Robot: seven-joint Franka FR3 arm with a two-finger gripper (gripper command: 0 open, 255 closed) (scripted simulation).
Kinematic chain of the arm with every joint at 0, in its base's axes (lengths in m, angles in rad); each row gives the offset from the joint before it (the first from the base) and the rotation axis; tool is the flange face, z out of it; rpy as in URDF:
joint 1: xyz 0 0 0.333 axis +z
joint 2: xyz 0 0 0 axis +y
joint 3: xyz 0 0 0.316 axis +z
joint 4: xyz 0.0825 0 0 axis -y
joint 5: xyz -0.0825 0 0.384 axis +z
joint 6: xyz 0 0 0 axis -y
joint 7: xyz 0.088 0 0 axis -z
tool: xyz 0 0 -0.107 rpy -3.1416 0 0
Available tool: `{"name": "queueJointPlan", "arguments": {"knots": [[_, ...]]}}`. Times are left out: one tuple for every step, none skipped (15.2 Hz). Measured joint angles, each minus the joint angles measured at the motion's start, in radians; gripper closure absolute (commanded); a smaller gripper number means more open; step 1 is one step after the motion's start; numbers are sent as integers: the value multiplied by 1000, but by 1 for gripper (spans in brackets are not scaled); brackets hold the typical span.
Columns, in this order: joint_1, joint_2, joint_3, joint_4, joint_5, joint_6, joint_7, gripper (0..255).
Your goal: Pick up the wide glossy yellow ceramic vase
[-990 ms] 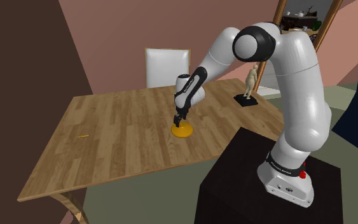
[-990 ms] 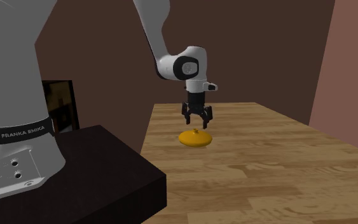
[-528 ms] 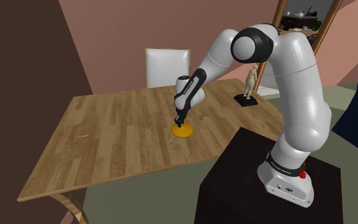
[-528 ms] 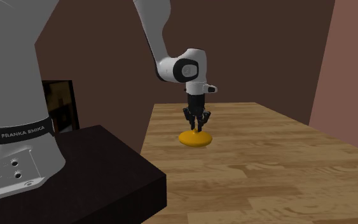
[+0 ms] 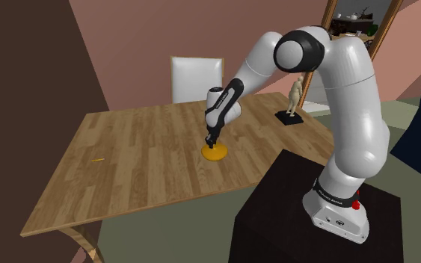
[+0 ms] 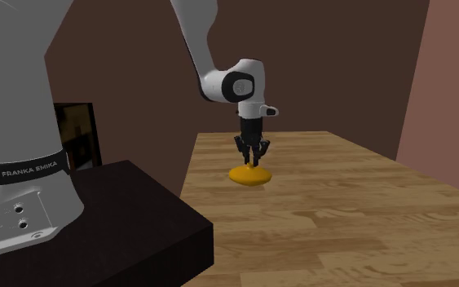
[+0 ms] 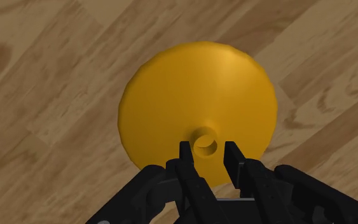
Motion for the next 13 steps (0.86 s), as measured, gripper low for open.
{"name": "queueJointPlan", "arguments": {"knots": [[3, -16, -1, -5, -1, -10, 3, 255], [3, -27, -1, -8, -2, -19, 3, 255], [3, -38, -2, -12, -2, -26, 3, 255], [3, -49, -3, -14, -3, -35, 3, 255], [1, -60, -3, -13, -3, -47, 1, 255], [3, -72, -4, -14, -4, -58, 3, 255], [4, -83, -5, -14, -5, -69, 5, 255], [4, -94, -6, -14, -6, -80, 5, 255], [4, -108, -6, -18, -7, -90, 5, 255], [4, -121, -7, -21, -7, -100, 5, 255], [4, -134, -8, -23, -8, -110, 5, 255], [4, -144, -8, -23, -9, -120, 6, 255], [5, -153, -9, -24, -10, -128, 7, 255]]}}
